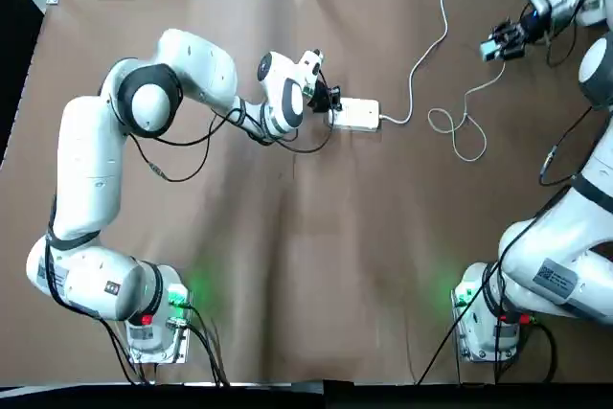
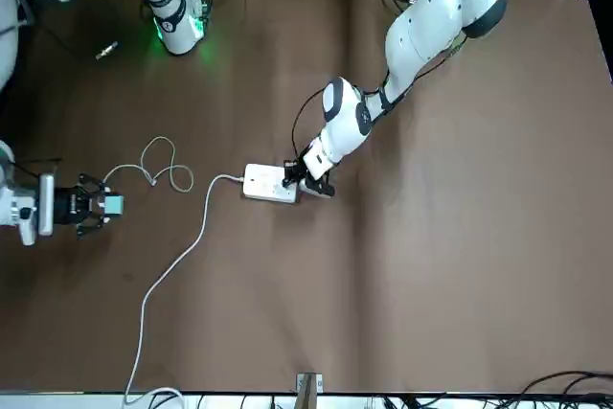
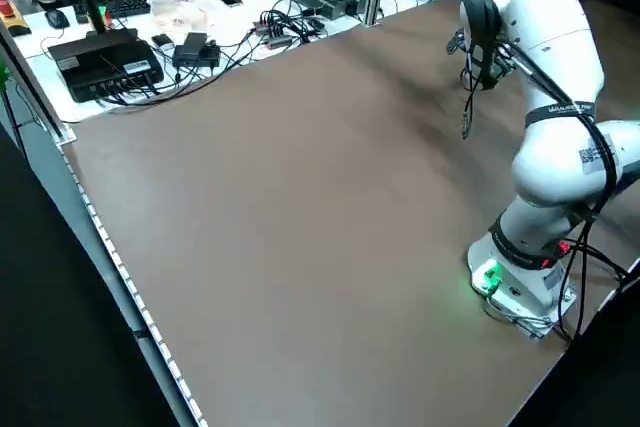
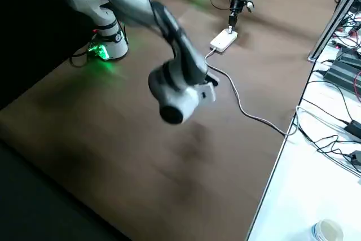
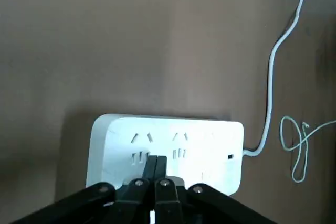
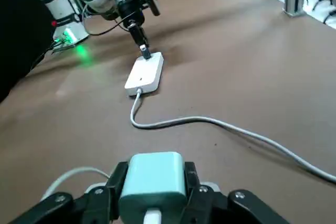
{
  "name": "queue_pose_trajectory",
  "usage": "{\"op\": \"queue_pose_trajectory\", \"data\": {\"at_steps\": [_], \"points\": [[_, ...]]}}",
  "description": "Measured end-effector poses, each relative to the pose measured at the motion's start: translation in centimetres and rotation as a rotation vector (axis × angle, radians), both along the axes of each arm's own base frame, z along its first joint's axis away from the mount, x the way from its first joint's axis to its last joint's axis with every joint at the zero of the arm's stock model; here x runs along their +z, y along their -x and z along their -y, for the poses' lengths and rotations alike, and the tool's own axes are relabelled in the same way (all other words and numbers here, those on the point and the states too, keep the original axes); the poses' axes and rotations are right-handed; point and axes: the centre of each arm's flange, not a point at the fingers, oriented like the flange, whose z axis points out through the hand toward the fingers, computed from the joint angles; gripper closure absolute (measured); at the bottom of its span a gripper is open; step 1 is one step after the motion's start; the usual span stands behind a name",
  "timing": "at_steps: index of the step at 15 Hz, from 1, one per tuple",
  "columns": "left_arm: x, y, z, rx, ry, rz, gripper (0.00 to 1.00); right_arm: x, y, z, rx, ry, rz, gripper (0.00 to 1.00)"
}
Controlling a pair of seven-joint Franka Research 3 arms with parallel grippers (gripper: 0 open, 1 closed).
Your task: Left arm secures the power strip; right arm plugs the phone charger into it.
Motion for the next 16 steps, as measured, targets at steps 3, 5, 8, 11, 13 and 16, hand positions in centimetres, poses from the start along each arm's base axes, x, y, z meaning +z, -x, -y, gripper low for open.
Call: {"op": "queue_pose_trajectory", "data": {"at_steps": [3, 5, 8, 11, 13, 16], "points": [[0.0, 0.0, 0.0, 0.0, 0.0, 0.0, 0.99, 7.3, -1.2, -1.7, -0.05, 0.123, -0.098, 0.52], [0.0, 0.0, 0.0, 0.0, 0.0, 0.0, 0.99, 13.9, -2.0, -3.3, -0.152, 0.281, -0.229, 0.52], [0.0, 0.0, 0.0, 0.0, 0.0, 0.0, 0.99, 19.3, -2.7, -4.6, -0.326, 0.411, -0.387, 0.52], [0.0, 0.0, 0.0, 0.0, 0.0, 0.0, 0.99, 20.5, -3.0, -5.1, -0.445, 0.456, -0.508, 0.52], [0.0, 0.0, 0.0, 0.0, 0.0, 0.0, 0.99, 20.3, -3.0, -5.5, -0.504, 0.489, -0.587, 0.52], [0.0, 0.0, 0.0, 0.0, 0.0, 0.0, 0.99, 20.9, -3.5, -7.4, -0.584, 0.586, -0.671, 0.52]]}}
